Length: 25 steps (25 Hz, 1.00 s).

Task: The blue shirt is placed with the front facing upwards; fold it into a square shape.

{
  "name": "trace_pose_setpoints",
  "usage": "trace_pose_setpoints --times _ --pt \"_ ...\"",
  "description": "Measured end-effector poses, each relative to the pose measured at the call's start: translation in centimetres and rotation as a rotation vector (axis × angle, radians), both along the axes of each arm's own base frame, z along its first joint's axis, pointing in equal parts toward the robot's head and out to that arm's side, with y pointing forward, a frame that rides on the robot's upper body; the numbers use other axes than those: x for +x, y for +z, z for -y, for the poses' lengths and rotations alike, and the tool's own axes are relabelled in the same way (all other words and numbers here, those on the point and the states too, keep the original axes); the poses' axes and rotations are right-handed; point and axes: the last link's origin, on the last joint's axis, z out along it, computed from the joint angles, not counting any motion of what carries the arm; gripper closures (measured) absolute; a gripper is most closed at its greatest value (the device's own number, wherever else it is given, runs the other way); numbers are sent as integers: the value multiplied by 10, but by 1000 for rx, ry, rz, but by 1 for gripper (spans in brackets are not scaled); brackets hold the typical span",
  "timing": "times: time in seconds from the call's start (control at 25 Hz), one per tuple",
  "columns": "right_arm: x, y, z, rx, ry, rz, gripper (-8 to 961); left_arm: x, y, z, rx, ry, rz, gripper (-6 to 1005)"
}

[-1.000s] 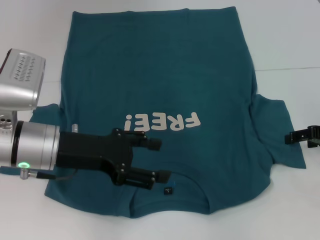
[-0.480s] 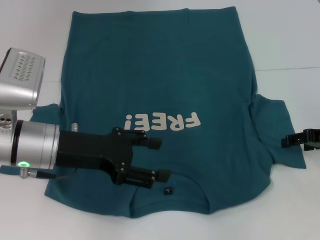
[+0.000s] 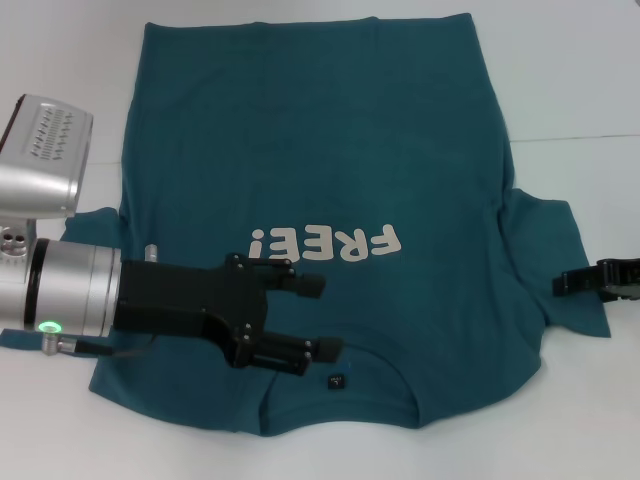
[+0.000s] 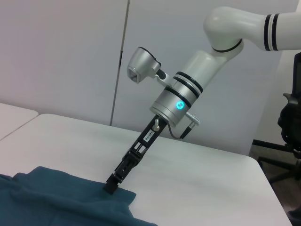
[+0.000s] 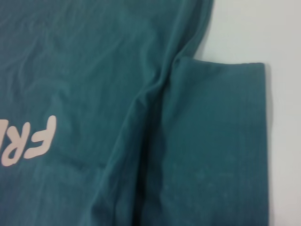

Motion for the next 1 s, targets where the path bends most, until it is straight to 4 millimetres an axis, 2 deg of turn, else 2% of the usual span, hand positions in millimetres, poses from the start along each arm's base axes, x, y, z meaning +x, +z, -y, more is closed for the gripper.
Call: trace_pose_setpoints --times 1.0 --pt "-7 -13 -1 -4 15 -28 214 0 -1 0 0 -2 1 171"
